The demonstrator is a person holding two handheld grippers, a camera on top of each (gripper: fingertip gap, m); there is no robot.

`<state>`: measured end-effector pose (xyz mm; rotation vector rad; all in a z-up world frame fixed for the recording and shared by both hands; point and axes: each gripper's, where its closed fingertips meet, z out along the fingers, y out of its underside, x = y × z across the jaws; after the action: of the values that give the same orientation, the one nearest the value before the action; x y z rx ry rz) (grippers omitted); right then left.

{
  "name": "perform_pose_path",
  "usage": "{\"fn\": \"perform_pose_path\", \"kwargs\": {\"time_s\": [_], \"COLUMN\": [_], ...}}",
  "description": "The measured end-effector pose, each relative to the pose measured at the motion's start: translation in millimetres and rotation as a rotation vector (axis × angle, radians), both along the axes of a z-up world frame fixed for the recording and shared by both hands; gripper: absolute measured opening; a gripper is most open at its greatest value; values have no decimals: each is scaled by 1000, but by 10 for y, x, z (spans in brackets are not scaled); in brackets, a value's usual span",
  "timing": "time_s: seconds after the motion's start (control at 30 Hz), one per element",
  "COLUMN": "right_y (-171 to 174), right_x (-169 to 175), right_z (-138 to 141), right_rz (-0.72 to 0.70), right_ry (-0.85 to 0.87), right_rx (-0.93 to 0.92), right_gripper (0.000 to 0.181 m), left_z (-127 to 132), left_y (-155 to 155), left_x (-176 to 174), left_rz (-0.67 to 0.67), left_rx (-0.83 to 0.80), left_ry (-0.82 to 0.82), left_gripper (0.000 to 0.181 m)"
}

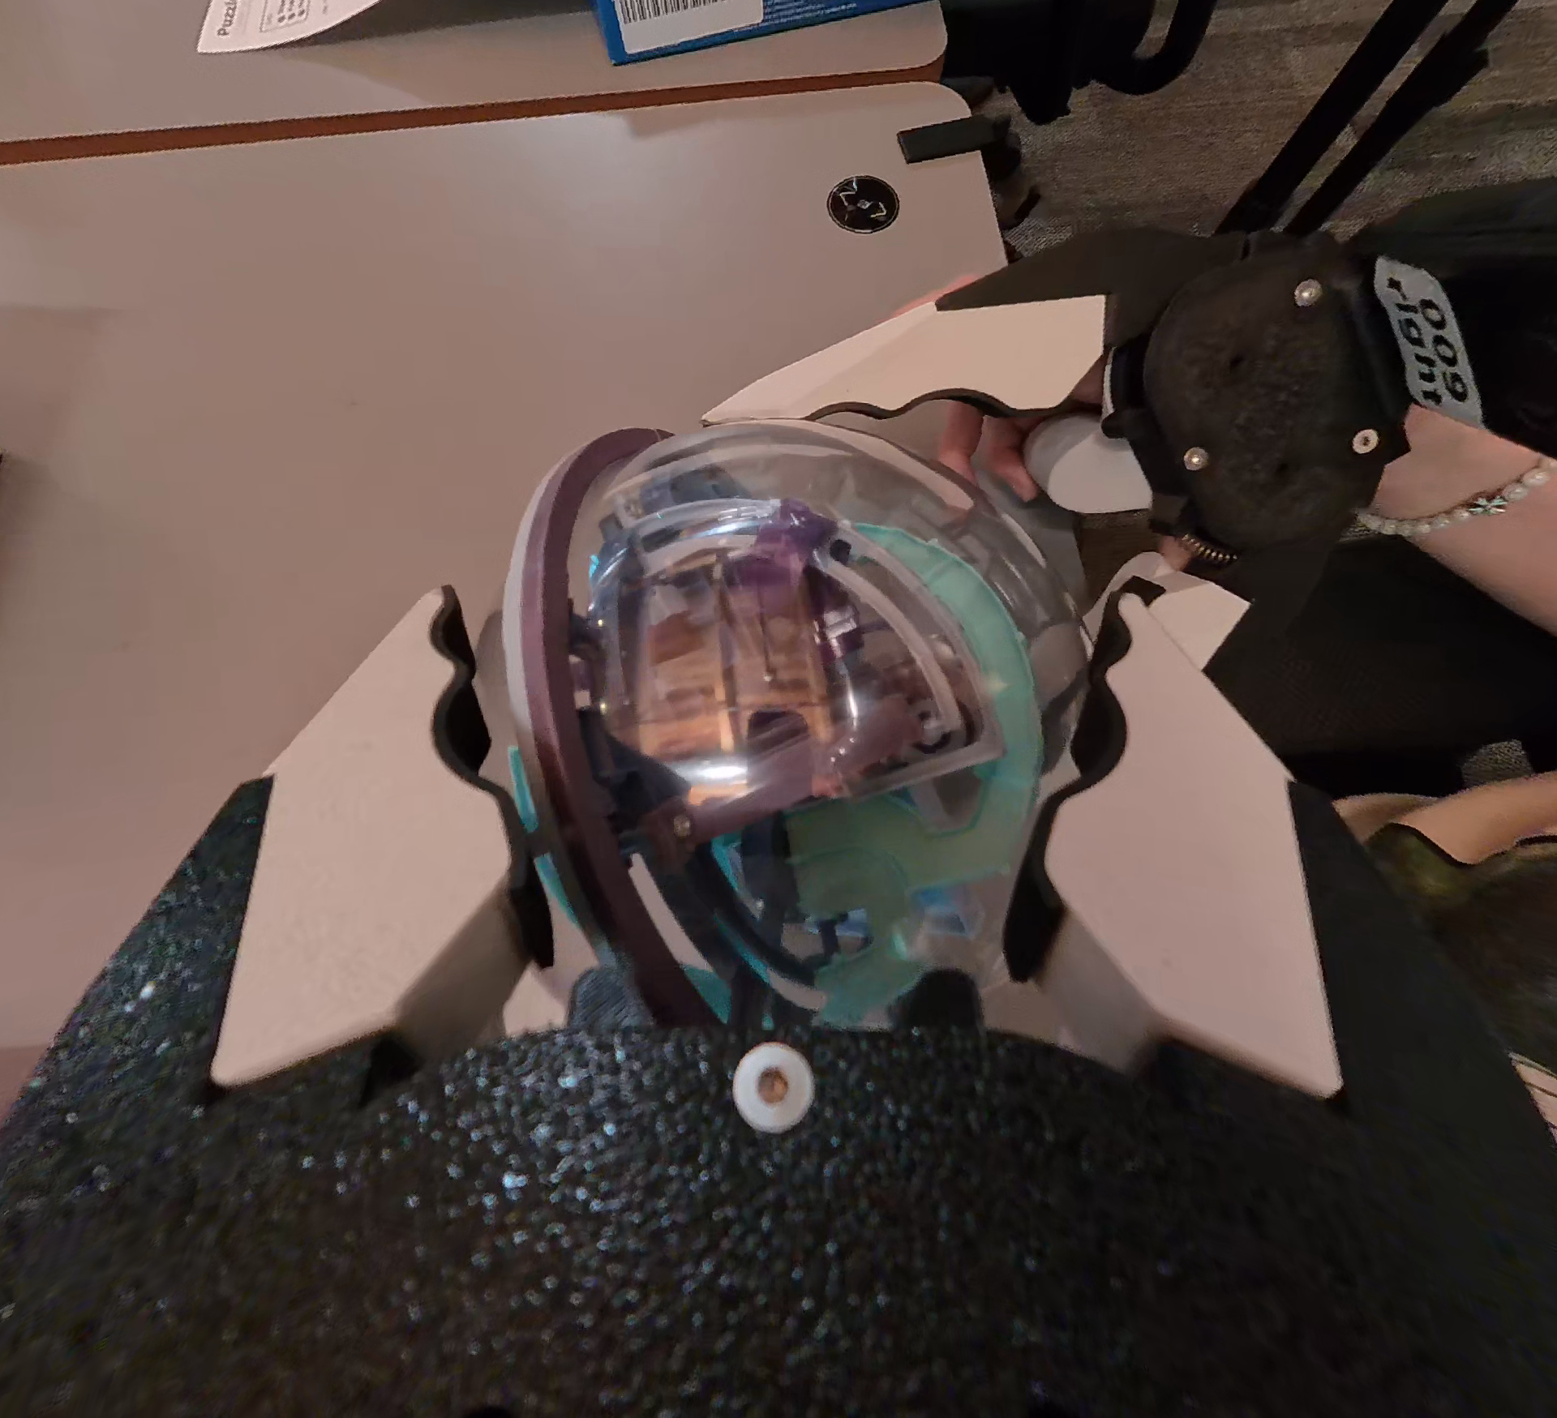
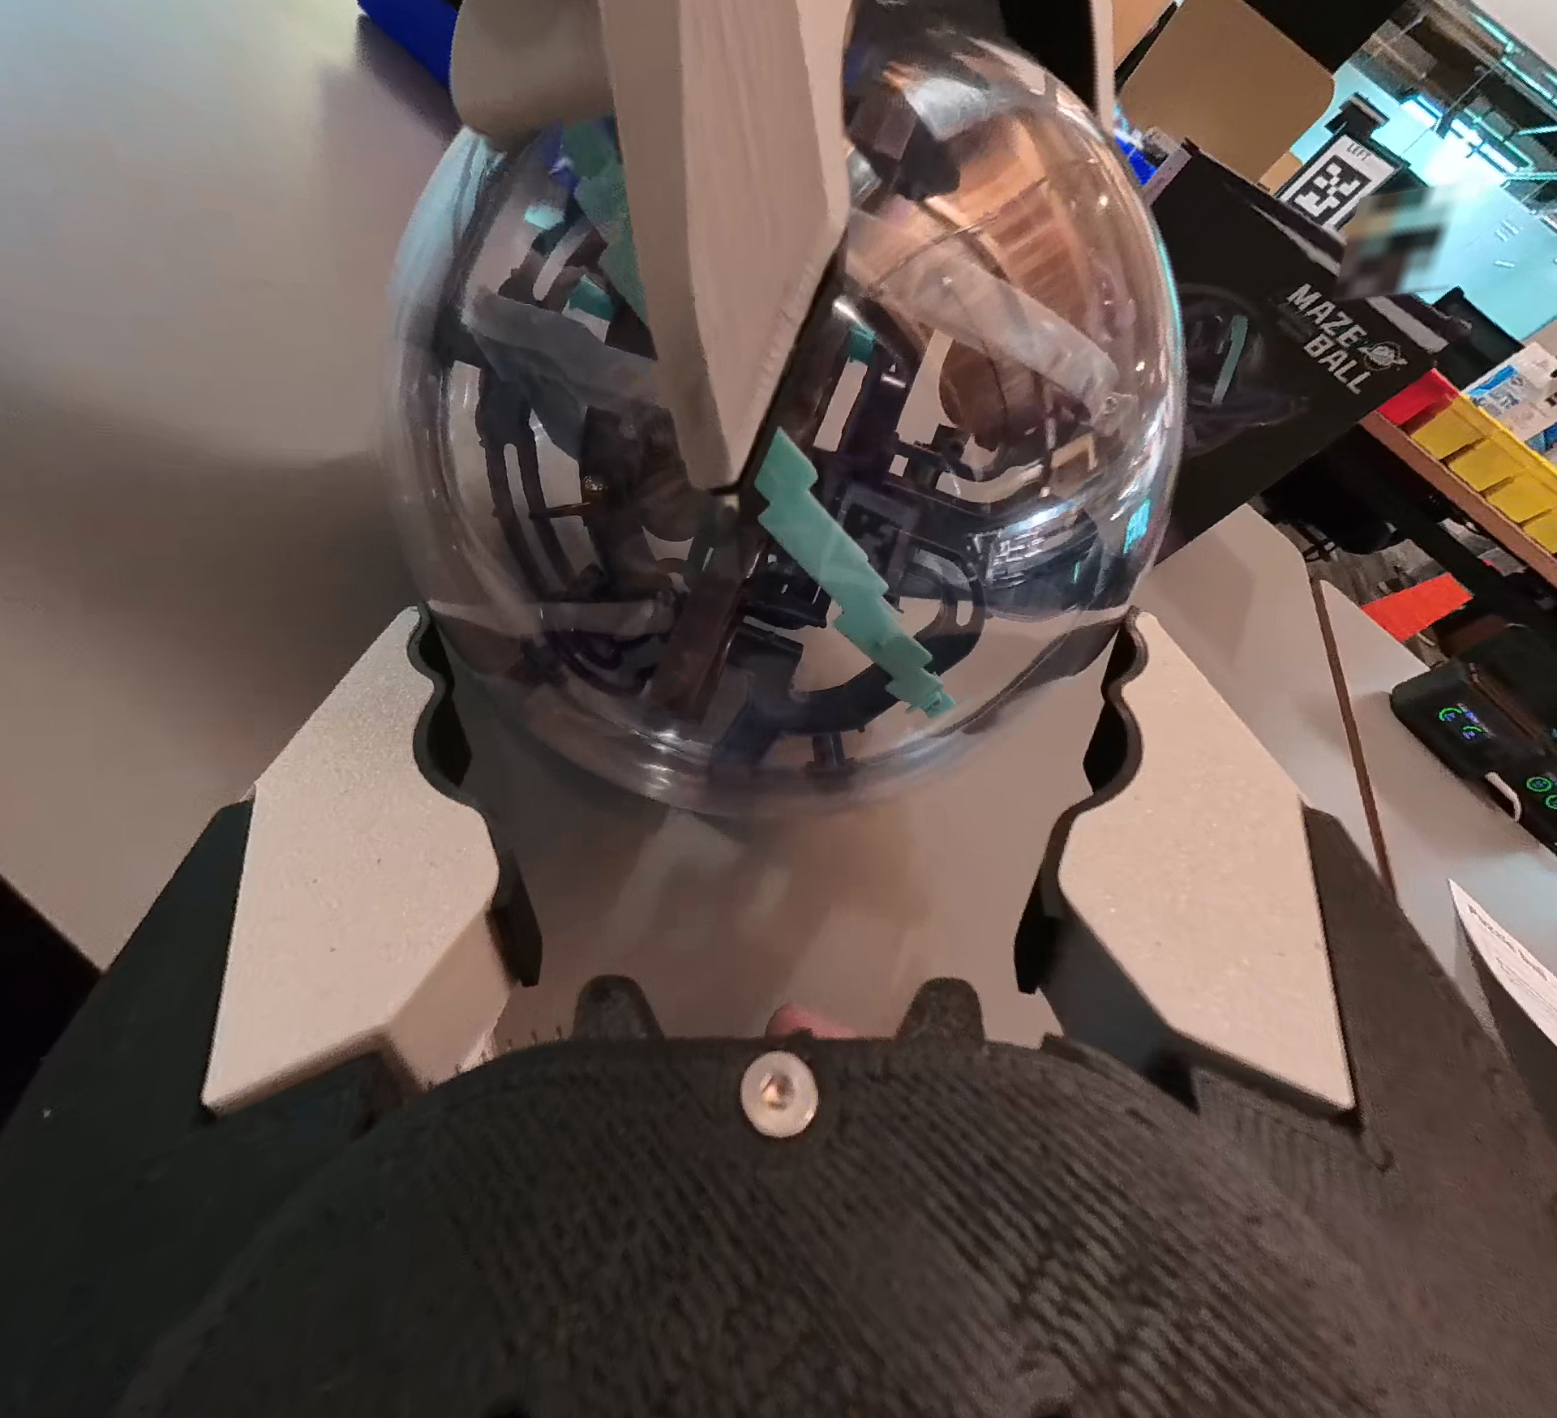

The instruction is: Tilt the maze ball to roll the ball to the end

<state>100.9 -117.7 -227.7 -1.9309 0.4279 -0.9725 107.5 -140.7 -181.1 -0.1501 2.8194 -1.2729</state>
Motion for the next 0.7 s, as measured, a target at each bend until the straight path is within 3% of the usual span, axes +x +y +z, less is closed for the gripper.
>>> {"fn": "perform_pose_path", "kwargs": {"time_s": [0.43, 0.7], "right_y": [-65, 44], "right_x": [49, -105], "right_z": [-90, 205], "right_rz": [-49, 77], "right_ry": [-49, -18], "right_rx": [-113, 122], "right_gripper": [151, 146], "left_z": [18, 13], "left_y": [-17, -33], "left_x": [-12, -26], "left_rz": [22, 62], "left_rx": [18, 42], "left_ry": [-18, -19], "left_gripper": [136, 136]}}
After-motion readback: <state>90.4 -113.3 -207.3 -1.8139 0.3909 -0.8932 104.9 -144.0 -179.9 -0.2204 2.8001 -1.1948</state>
